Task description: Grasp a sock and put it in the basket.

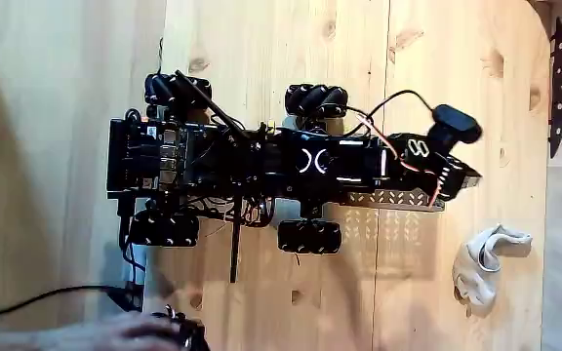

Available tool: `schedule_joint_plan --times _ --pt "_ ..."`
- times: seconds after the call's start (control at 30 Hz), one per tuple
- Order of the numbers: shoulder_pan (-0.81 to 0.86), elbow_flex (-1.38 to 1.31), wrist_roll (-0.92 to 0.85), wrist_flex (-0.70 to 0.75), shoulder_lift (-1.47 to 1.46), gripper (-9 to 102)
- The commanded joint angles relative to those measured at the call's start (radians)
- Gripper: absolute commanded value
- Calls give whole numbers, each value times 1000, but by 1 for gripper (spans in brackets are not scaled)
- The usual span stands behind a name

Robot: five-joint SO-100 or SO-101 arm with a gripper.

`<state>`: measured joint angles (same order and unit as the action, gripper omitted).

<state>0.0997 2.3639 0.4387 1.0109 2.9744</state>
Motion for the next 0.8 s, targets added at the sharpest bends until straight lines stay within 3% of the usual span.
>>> schedule_joint_plan --times 0.0,0.2,0.53,0.63,0.77 --pt "29 -242 64 40 -236 0" --pt "114 -502 187 -97 -569 0" --pt "284 -934 -133 51 -1132 0" --pt "314 -1170 -133 109 -1336 0" --pt "328 -1336 -138 83 -1496 0"
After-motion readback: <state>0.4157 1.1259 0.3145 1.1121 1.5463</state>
